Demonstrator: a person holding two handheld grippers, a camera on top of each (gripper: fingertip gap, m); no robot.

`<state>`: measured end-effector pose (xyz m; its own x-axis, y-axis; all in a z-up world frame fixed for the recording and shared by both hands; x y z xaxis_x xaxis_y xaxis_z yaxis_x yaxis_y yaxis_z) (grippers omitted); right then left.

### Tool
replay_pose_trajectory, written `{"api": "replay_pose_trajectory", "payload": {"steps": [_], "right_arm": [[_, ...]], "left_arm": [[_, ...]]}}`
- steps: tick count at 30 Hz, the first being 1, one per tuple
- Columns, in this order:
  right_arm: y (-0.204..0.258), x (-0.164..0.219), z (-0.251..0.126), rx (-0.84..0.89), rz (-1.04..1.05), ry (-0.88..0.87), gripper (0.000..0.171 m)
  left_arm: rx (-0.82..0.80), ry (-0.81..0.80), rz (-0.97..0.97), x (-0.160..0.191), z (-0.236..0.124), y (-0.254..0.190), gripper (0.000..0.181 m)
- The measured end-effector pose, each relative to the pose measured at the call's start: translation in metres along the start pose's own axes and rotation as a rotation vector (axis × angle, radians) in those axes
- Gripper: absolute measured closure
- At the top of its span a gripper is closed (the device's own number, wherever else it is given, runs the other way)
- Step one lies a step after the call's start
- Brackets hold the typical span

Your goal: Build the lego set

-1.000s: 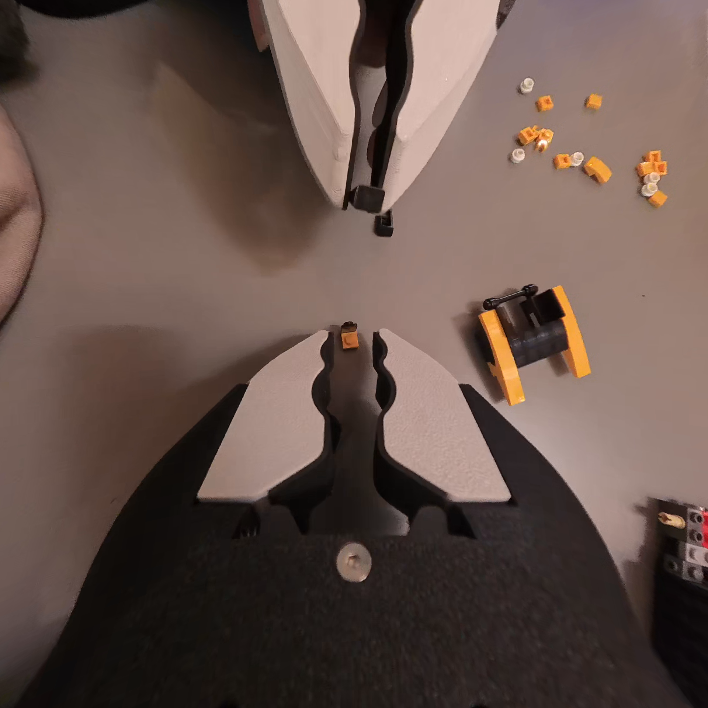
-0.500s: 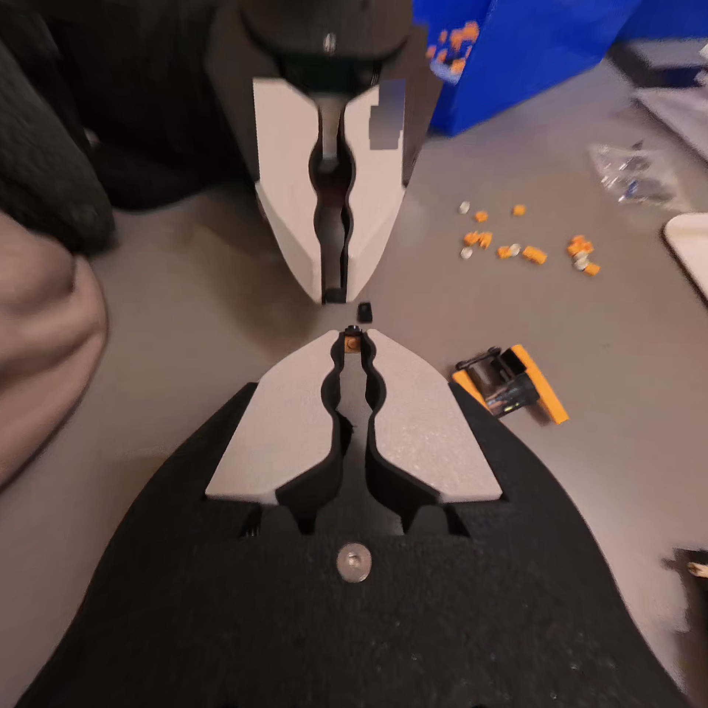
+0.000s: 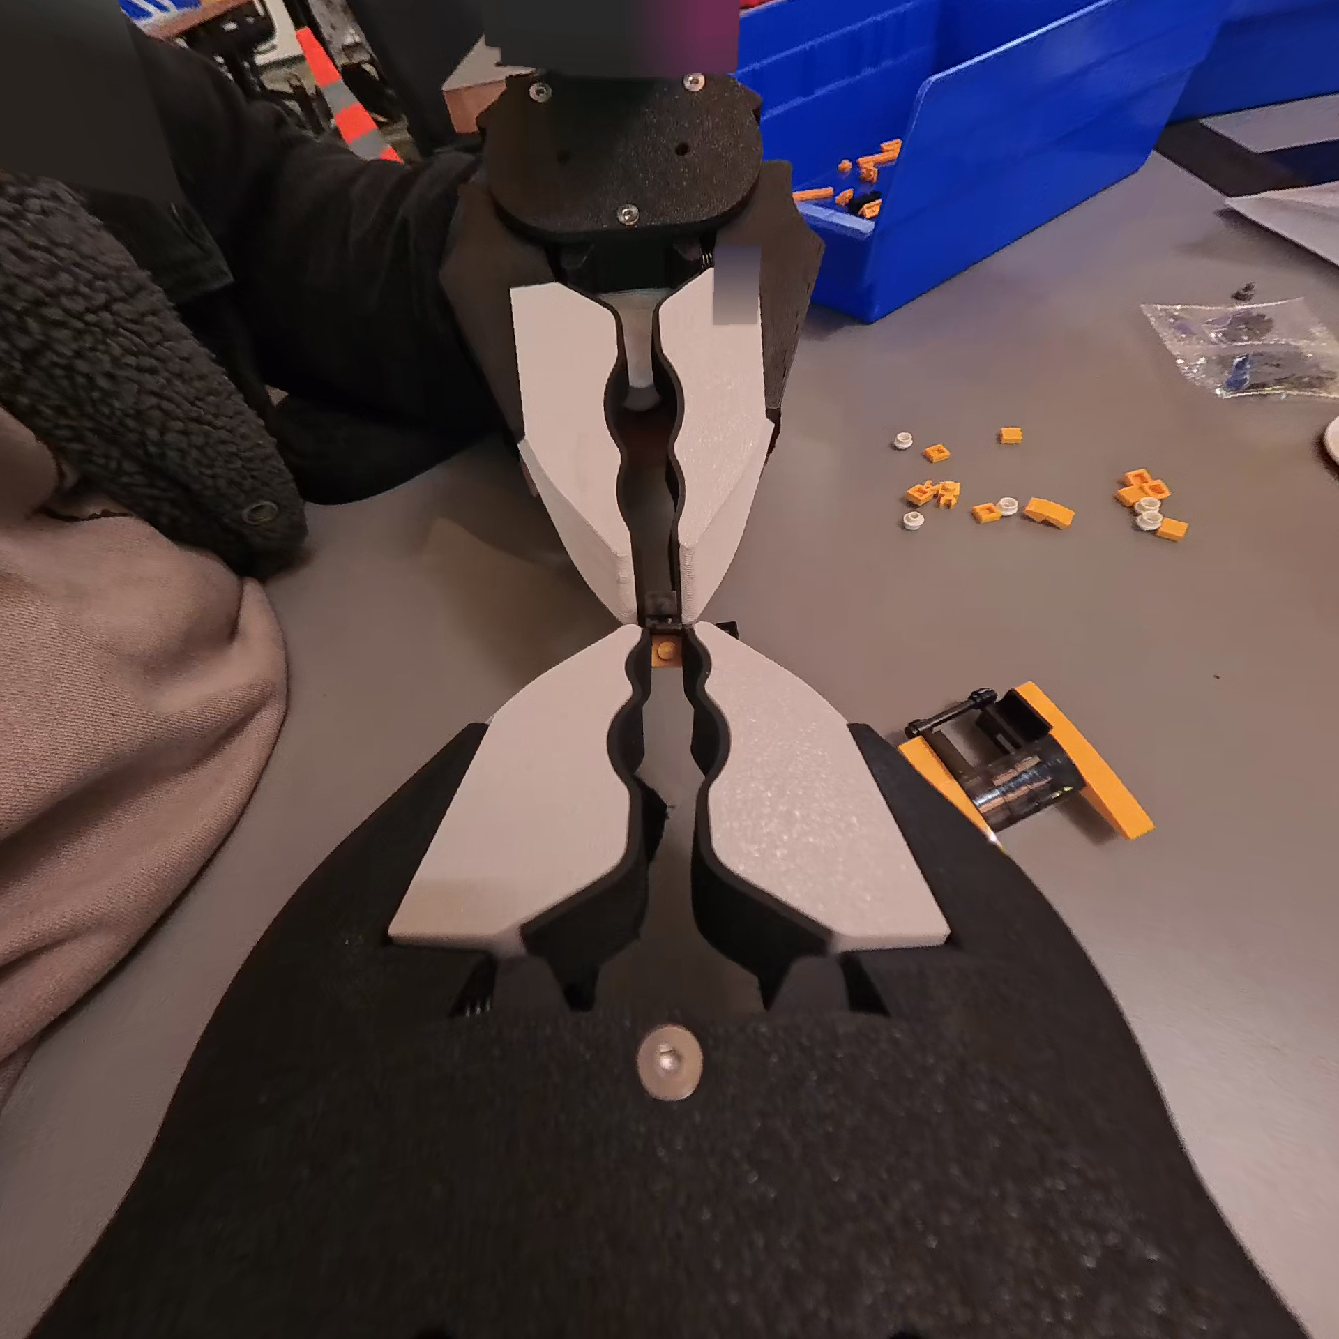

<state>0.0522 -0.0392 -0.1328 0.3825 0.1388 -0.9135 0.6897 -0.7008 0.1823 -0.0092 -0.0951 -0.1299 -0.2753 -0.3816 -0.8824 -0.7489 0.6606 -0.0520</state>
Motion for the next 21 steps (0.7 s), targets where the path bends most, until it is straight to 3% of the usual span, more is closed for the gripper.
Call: {"api": "replay_pose_trajectory", "payload": {"steps": [16, 21], "right_arm": [[0.0, 0.004, 0.009, -0.039, 0.008, 0.001, 0.163], [0.001, -0.007, 0.009, -0.064, 0.023, -0.135, 0.163]], "left_arm": [[0.055, 0.06, -0.039, 0.006, -0.002, 0.0, 0.174], [0.079, 0.111, -0.078, -0.005, -0.013, 0.0, 0.174]]}}
Point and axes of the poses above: each gripper's, where its closed fingertips meet, z out along the fingers, x out of its underside, y = z × x across the jaws, the point moved 5 cm from there along -z, back along the fingers, and after that the axes turned 7 degrees about -x, right-handed, at the moved point
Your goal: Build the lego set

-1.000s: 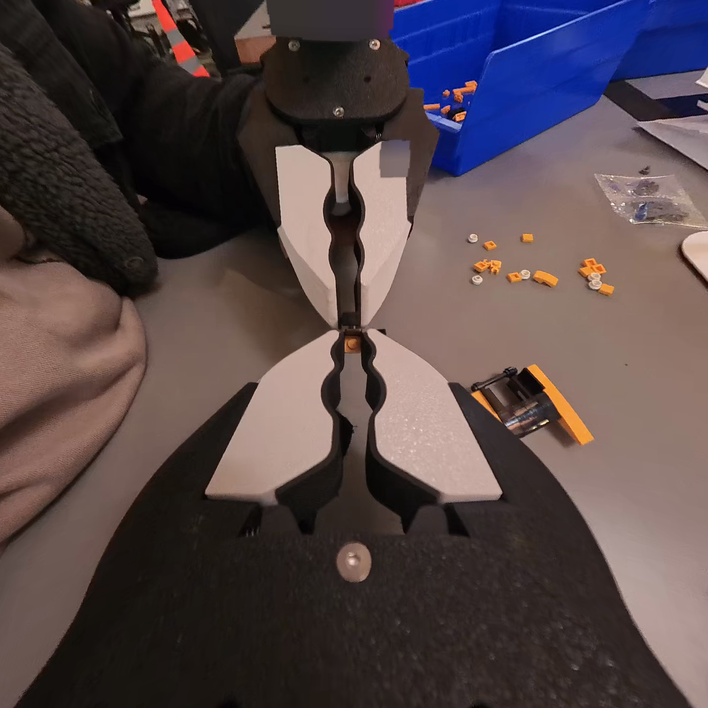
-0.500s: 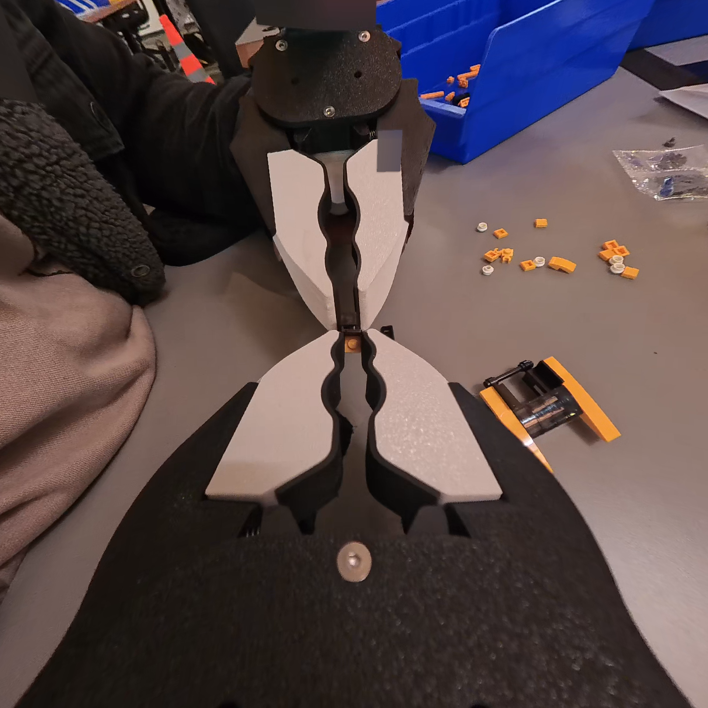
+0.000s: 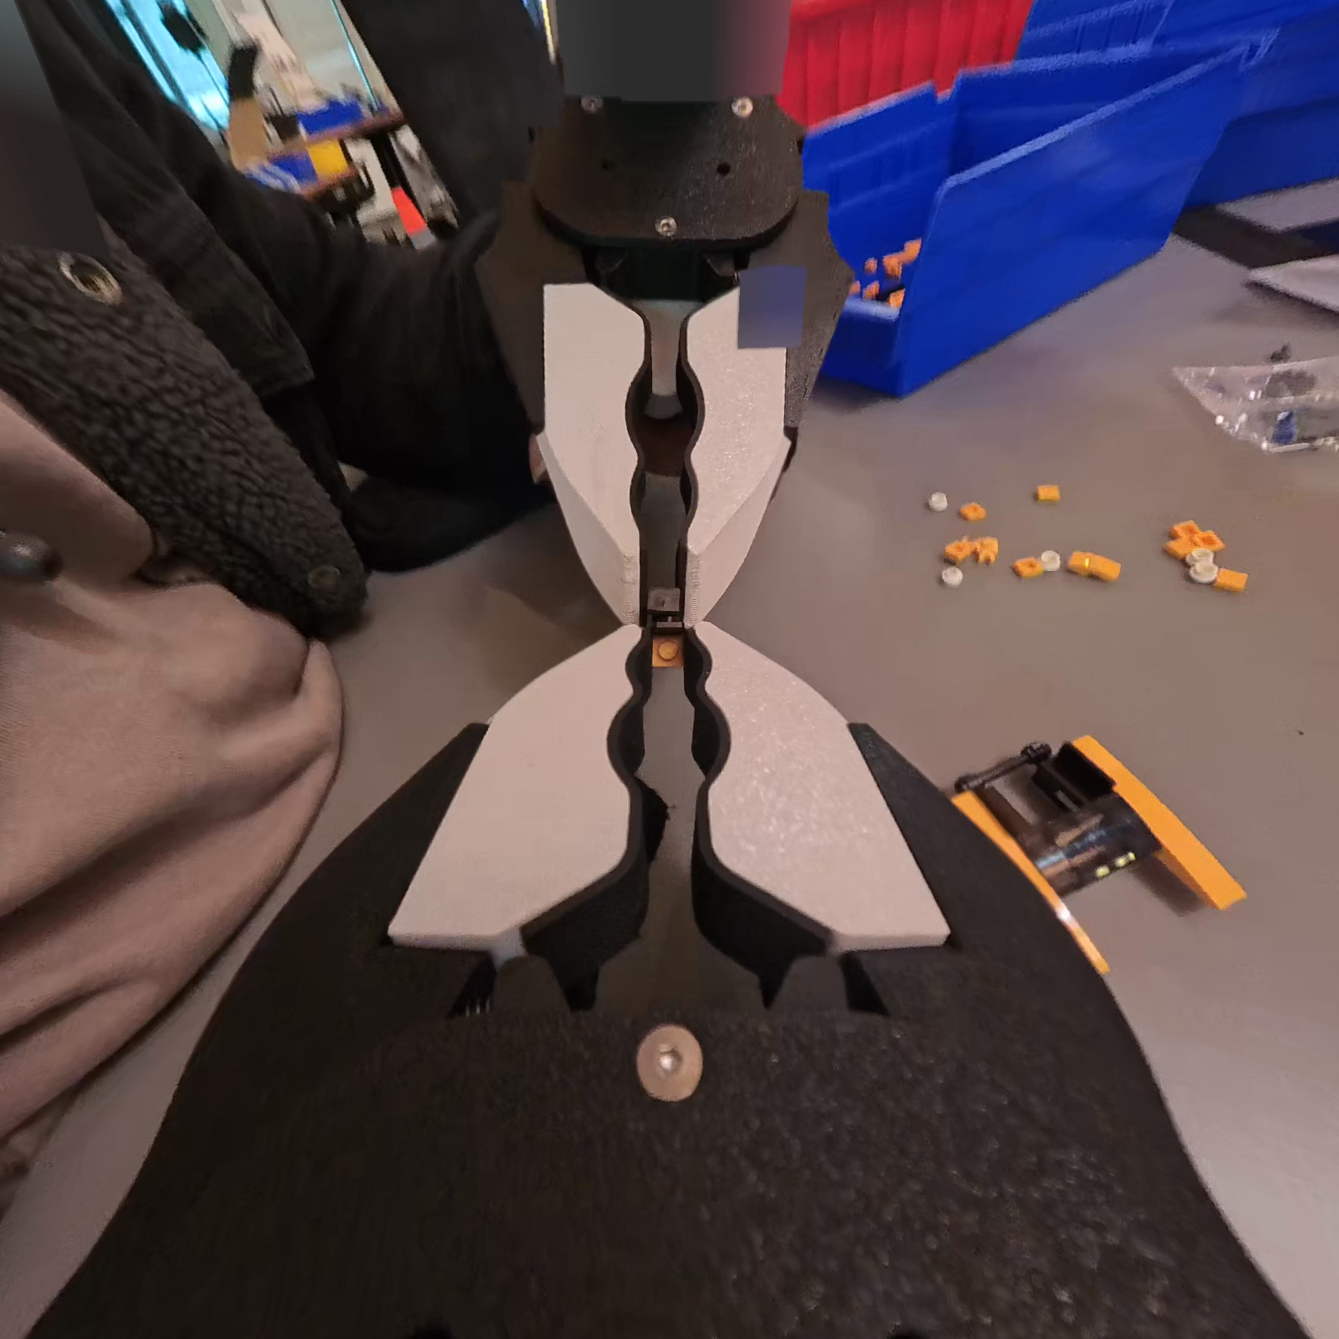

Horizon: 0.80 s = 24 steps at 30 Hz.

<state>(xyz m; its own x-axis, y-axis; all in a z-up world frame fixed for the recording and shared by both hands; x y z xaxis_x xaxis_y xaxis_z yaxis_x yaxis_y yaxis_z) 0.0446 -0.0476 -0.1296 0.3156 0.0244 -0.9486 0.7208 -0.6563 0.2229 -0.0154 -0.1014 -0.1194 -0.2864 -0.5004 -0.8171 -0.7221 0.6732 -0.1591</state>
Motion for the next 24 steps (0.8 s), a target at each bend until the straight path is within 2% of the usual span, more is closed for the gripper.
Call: {"api": "replay_pose_trajectory", "payload": {"steps": [8, 17, 24], "right_arm": [[0.006, -0.024, 0.006, 0.048, -0.051, -0.228, 0.163], [0.013, -0.036, 0.013, 0.112, -0.099, -0.364, 0.163], [0.018, -0.041, 0.013, 0.124, -0.122, -0.432, 0.163]], "left_arm": [[0.017, 0.19, 0.07, -0.028, -0.027, -0.001, 0.174], [0.003, 0.501, 0.206, -0.05, -0.041, -0.007, 0.174], [-0.023, 0.589, 0.238, -0.061, -0.045, -0.011, 0.174]]}}
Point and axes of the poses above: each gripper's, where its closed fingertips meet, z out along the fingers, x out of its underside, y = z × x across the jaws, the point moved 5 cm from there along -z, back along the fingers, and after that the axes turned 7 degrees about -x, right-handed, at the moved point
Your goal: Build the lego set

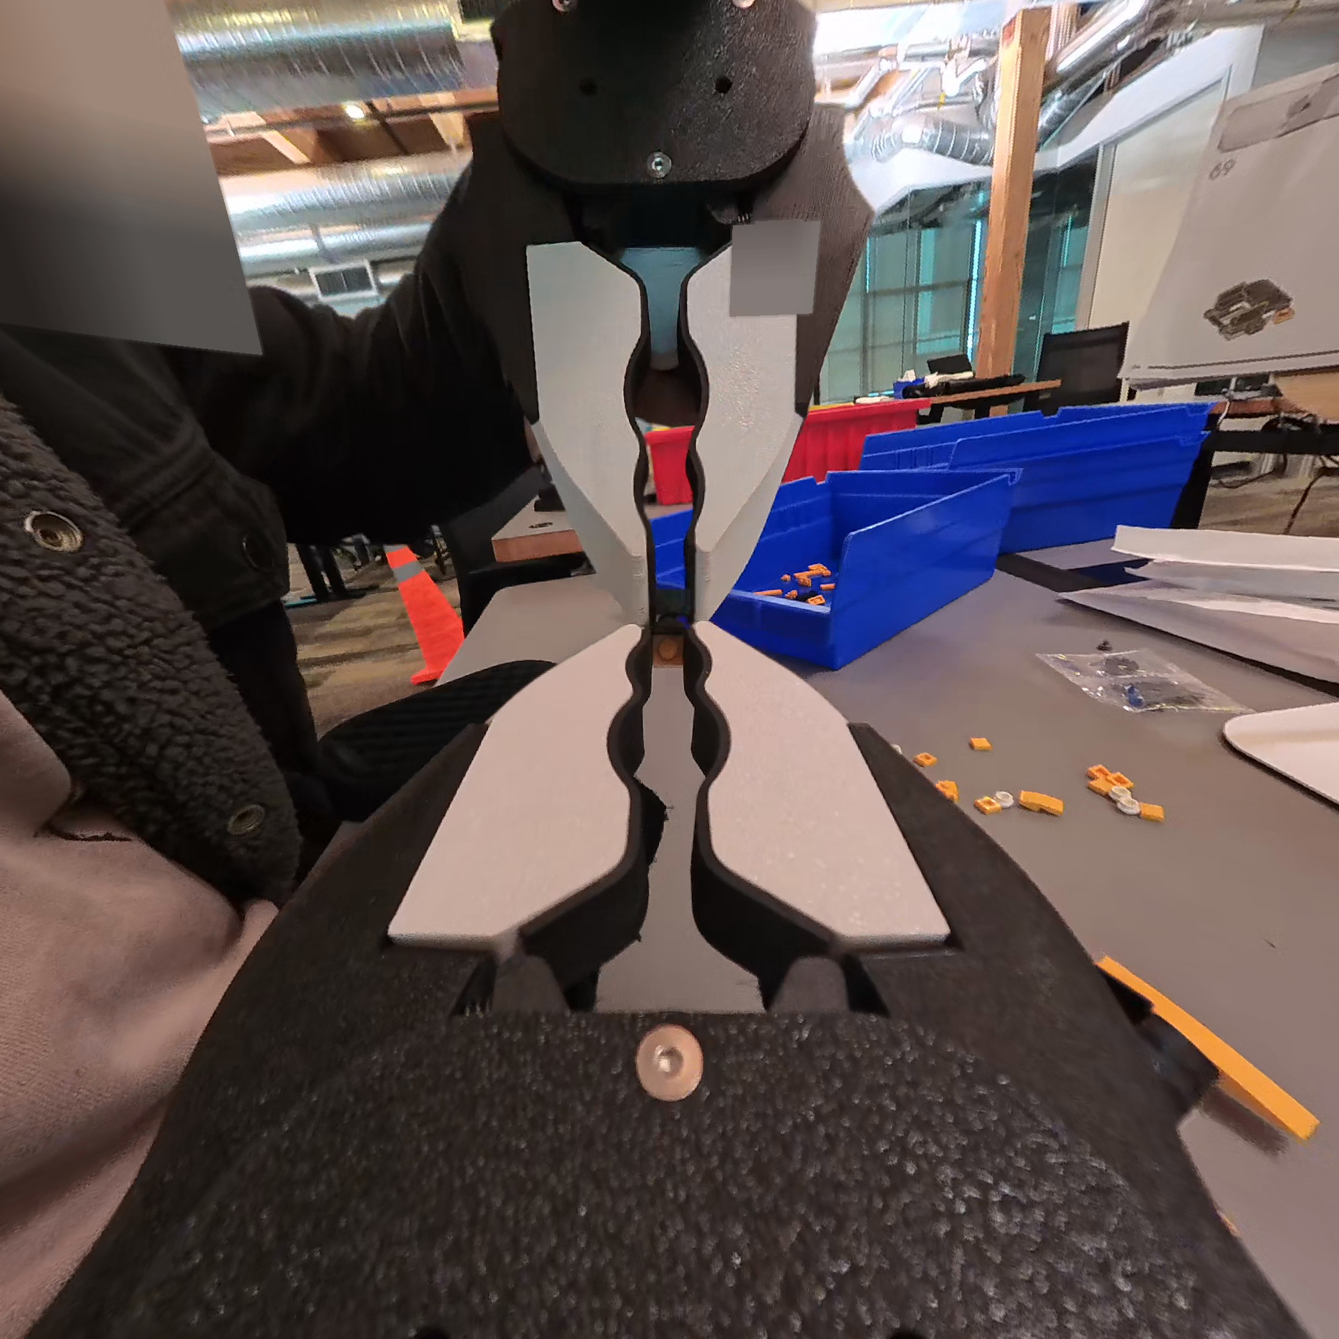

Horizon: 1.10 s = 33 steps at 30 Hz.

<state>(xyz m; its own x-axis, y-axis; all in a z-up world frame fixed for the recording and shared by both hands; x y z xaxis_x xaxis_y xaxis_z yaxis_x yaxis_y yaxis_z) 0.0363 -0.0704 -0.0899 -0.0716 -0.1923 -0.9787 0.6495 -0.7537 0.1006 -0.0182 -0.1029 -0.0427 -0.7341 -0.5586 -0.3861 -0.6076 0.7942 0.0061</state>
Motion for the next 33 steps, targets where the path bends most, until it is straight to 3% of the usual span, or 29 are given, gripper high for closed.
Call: {"api": "replay_pose_trajectory", "payload": {"steps": [33], "right_arm": [[0.01, -0.018, -0.009, -0.014, -0.057, -0.046, 0.163]], "left_arm": [[-0.093, -0.079, 0.098, -0.019, -0.017, -0.019, 0.177]]}}
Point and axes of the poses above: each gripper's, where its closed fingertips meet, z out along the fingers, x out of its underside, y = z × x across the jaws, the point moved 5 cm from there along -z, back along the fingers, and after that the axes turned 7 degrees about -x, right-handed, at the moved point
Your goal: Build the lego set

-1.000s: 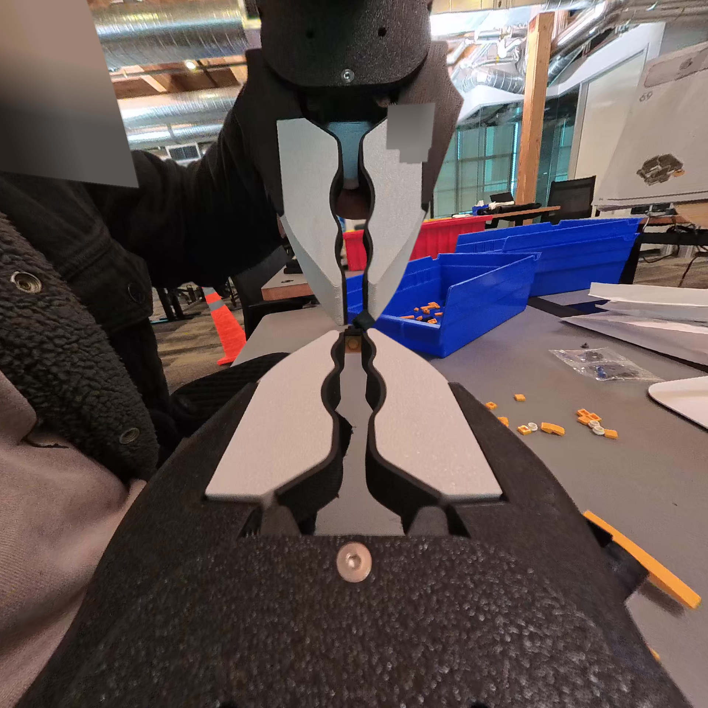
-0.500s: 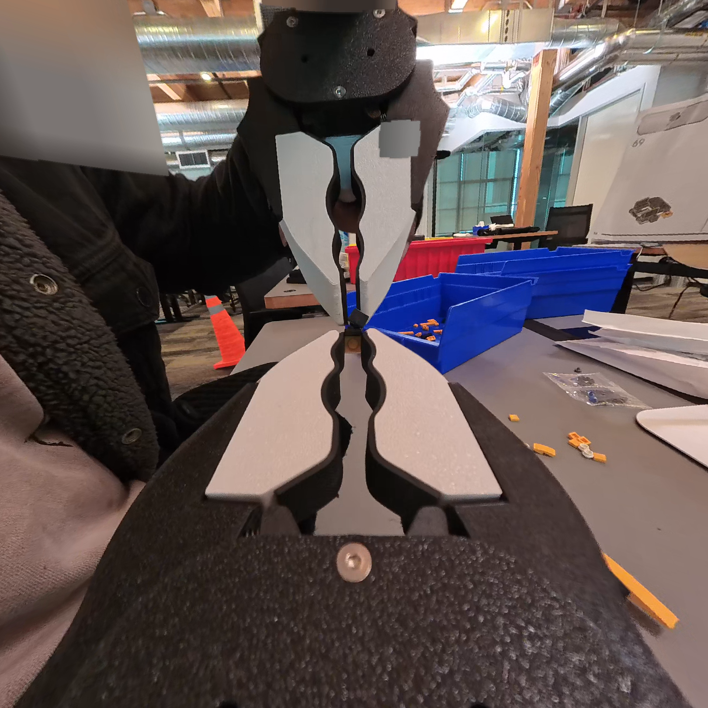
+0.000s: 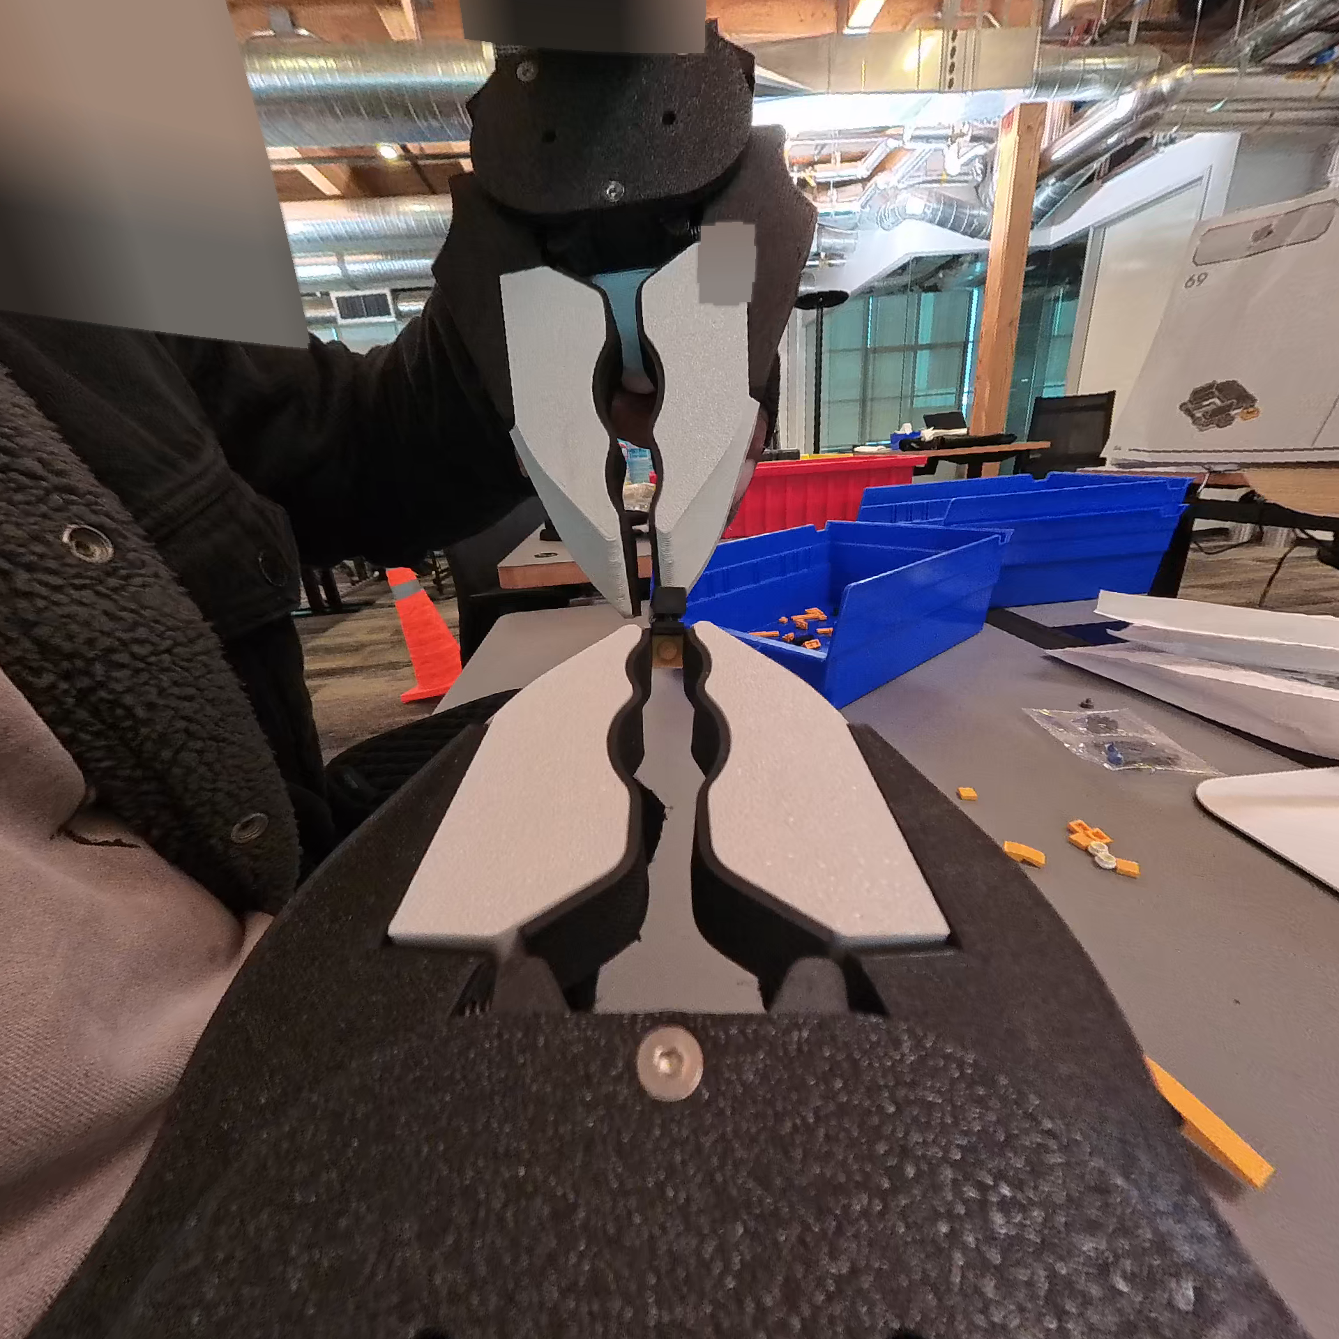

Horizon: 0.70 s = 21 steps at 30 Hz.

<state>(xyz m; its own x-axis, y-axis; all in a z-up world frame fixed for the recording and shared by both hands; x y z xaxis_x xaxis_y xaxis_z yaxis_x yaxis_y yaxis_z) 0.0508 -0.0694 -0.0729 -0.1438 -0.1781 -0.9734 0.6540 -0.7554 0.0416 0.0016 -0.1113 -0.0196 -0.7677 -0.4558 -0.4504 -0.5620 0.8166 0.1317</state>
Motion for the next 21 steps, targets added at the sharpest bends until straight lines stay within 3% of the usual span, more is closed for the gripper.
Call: {"api": "replay_pose_trajectory", "payload": {"steps": [10, 17, 21], "right_arm": [[0.001, -0.005, -0.002, -0.003, -0.003, -0.015, 0.163], [-0.003, -0.023, -0.01, -0.023, 0.068, -0.056, 0.163], [-0.004, -0.029, -0.01, -0.053, 0.137, -0.066, 0.163]], "left_arm": [[-0.088, -0.089, 0.024, 0.0, -0.008, 0.002, 0.174], [-0.39, -0.383, 0.138, 0.006, -0.015, 0.003, 0.164], [-0.607, -0.492, 0.199, 0.014, -0.008, 0.004, 0.149]]}}
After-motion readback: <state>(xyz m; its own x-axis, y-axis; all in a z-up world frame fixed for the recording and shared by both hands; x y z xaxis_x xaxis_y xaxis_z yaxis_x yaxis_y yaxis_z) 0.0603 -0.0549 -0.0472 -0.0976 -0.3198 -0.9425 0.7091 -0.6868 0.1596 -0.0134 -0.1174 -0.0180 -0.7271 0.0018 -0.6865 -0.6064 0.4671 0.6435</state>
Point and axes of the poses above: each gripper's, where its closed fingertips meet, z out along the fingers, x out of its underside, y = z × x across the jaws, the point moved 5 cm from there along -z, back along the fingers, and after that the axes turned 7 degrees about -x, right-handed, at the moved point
